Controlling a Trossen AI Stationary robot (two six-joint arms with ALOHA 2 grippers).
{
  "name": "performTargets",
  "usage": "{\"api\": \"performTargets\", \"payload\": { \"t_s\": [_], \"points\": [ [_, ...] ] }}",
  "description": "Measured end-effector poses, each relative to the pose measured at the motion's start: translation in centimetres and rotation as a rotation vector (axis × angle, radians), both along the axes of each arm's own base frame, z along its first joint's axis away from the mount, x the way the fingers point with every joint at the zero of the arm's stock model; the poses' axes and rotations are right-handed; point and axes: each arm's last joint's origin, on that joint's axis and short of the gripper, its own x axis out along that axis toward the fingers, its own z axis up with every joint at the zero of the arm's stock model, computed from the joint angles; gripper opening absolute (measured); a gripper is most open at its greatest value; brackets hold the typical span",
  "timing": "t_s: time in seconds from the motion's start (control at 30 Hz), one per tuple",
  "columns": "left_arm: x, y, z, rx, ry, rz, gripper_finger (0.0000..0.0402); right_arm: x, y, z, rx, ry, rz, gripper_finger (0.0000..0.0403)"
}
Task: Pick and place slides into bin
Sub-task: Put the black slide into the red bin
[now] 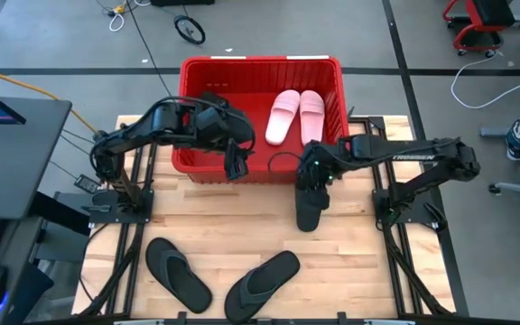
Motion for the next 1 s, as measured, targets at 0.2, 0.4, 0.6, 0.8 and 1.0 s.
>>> {"api": "performTargets", "payload": {
  "t_s": [0.2,0.4,0.6,0.8,1.0],
  "points": [
    [0.0,-0.2,0.0,0.000,0.002,-0.006,0.0176,0.6,-0.5,-0.8,0.080,0.027,0.023,0.0211],
    [0.0,-0.2,0.0,0.000,0.005,-0.005,0.0171,1.6,-0.5,-2.2,0.098,0.074,0.048,0.0211],
    [0.0,-0.2,0.0,0.001,0.005,-0.006,0.0169,1.9,-0.4,-2.4,0.157,0.075,0.072,0.0206],
    [0.0,-0.2,0.0,0.001,0.005,-0.006,0.0164,1.9,0.3,-2.2,0.185,0.069,0.107,0.0152],
    [0.0,-0.2,0.0,0.001,0.005,-0.006,0.0154,2.5,1.3,-3.1,0.194,0.104,0.140,0.0066]
  ]
}}
